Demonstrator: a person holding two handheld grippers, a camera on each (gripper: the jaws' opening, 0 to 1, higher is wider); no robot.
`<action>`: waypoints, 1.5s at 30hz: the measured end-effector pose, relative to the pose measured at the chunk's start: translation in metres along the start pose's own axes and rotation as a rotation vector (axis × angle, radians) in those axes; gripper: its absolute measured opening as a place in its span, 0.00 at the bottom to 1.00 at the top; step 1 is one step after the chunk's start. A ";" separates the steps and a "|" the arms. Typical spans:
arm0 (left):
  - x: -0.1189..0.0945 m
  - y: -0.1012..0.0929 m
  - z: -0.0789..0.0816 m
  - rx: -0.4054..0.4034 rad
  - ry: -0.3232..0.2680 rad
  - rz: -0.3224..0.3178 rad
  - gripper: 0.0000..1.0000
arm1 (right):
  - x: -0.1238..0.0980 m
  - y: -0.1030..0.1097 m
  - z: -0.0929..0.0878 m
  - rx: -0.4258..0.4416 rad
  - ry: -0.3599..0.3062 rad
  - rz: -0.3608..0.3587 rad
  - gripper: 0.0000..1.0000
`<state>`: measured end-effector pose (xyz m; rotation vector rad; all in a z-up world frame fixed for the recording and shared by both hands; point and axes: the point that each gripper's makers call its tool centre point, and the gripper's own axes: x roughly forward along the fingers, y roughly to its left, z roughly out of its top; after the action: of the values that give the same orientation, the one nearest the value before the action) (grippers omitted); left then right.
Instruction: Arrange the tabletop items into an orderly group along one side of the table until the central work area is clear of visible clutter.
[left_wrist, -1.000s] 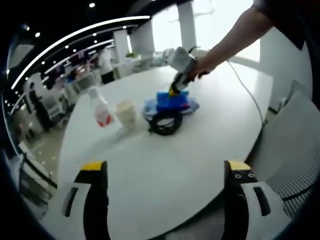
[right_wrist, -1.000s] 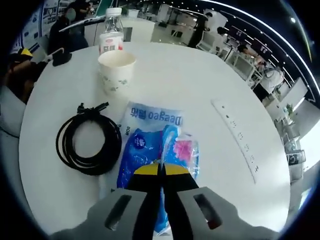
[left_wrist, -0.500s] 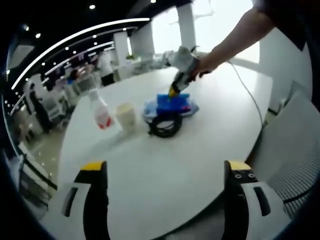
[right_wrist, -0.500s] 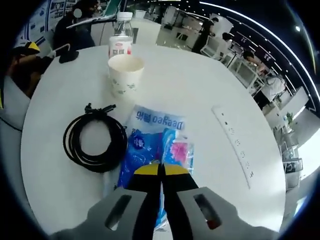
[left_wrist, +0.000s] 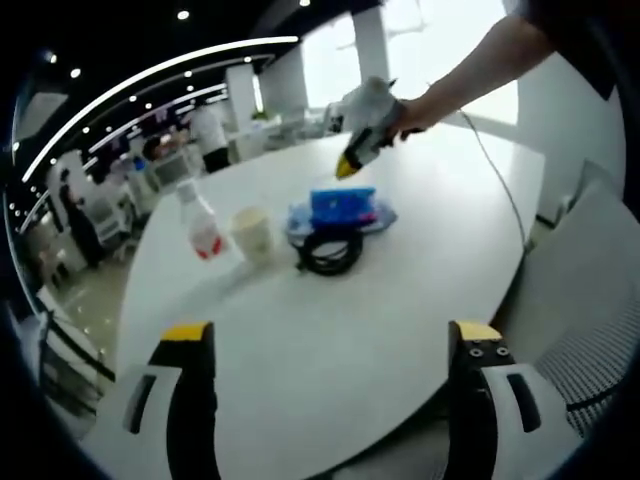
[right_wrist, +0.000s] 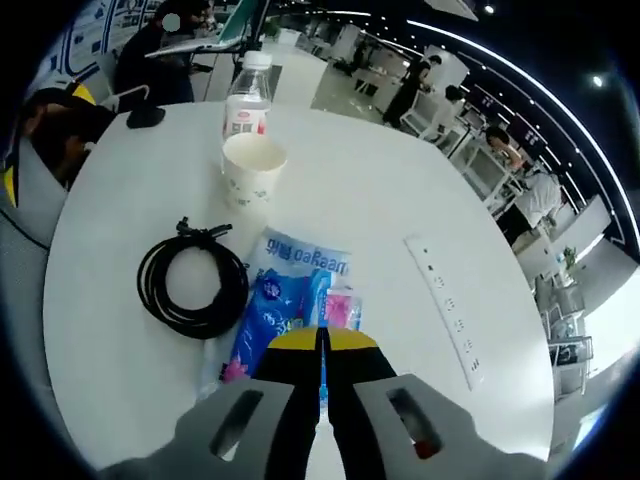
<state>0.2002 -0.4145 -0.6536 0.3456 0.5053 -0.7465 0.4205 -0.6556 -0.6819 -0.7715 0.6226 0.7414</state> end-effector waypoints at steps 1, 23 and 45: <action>0.000 0.000 0.000 0.001 -0.001 0.000 0.93 | -0.002 -0.001 0.000 -0.007 -0.002 -0.004 0.00; -0.001 -0.006 0.004 -0.019 -0.021 -0.029 0.94 | -0.056 -0.013 -0.016 -0.116 0.006 -0.056 0.00; 0.000 -0.004 0.004 -0.030 -0.023 -0.026 0.93 | -0.089 -0.008 -0.037 -0.180 0.033 -0.077 0.00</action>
<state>0.1983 -0.4193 -0.6512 0.3022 0.4993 -0.7668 0.3659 -0.7205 -0.6348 -0.9696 0.5580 0.7216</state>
